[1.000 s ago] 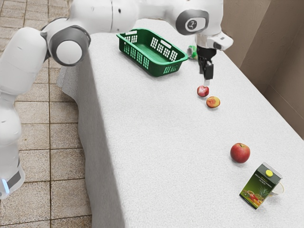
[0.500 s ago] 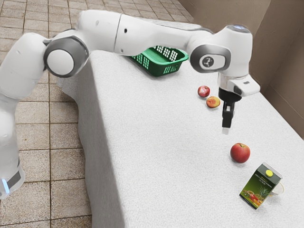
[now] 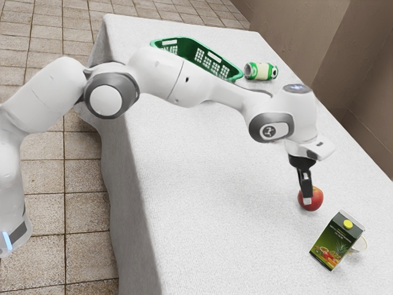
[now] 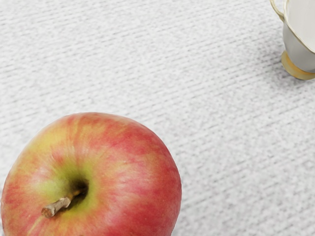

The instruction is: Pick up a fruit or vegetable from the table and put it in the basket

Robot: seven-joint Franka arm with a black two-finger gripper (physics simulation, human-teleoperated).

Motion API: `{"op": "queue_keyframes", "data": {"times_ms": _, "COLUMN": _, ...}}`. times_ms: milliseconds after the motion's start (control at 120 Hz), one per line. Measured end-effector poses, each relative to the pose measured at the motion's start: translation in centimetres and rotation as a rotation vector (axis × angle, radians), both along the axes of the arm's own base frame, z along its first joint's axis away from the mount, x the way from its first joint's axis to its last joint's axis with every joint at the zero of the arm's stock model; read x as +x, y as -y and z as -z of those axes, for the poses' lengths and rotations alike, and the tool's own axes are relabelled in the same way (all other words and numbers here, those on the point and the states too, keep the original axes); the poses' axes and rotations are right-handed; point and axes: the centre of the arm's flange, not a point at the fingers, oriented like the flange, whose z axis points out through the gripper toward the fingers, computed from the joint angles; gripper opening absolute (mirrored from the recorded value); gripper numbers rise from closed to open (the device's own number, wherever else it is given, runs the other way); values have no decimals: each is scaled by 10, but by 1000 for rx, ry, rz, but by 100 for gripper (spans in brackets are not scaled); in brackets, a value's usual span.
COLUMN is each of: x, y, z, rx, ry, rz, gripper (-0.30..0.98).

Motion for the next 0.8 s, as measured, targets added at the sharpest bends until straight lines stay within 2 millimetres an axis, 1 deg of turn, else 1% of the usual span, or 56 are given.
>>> {"op": "queue_keyframes", "data": {"times_ms": 75, "x": 9, "y": -2, "z": 5, "rx": -23, "ry": 64, "rz": -24, "gripper": 66}}
{"op": "queue_keyframes", "data": {"times_ms": 175, "x": 18, "y": -14, "z": 17, "rx": -47, "ry": 111, "rz": -63, "gripper": 66}}
{"op": "queue_keyframes", "data": {"times_ms": 275, "x": 26, "y": -22, "z": 27, "rx": -68, "ry": 139, "rz": -91, "gripper": 66}}
{"op": "queue_keyframes", "data": {"times_ms": 450, "x": 35, "y": -26, "z": 46, "rx": -100, "ry": 169, "rz": -123, "gripper": 66}}
{"op": "queue_keyframes", "data": {"times_ms": 475, "x": 36, "y": -31, "z": 46, "rx": -99, "ry": 171, "rz": -130, "gripper": 65}}
{"op": "queue_keyframes", "data": {"times_ms": 533, "x": 38, "y": -44, "z": 39, "rx": -87, "ry": 159, "rz": -140, "gripper": 53}}
{"op": "queue_keyframes", "data": {"times_ms": 608, "x": 40, "y": -69, "z": 29, "rx": -53, "ry": 102, "rz": -156, "gripper": 43}}
{"op": "queue_keyframes", "data": {"times_ms": 633, "x": 38, "y": -78, "z": 20, "rx": -27, "ry": 83, "rz": -158, "gripper": 41}}
{"op": "queue_keyframes", "data": {"times_ms": 683, "x": 32, "y": -98, "z": -16, "rx": 32, "ry": 52, "rz": -165, "gripper": 39}}
{"op": "queue_keyframes", "data": {"times_ms": 725, "x": 19, "y": -123, "z": -59, "rx": 113, "ry": 32, "rz": -185, "gripper": 38}}
{"op": "queue_keyframes", "data": {"times_ms": 750, "x": 10, "y": -139, "z": -80, "rx": 164, "ry": 14, "rz": -202, "gripper": 39}}
{"op": "queue_keyframes", "data": {"times_ms": 800, "x": -15, "y": -176, "z": -131, "rx": 261, "ry": -17, "rz": -253, "gripper": 38}}
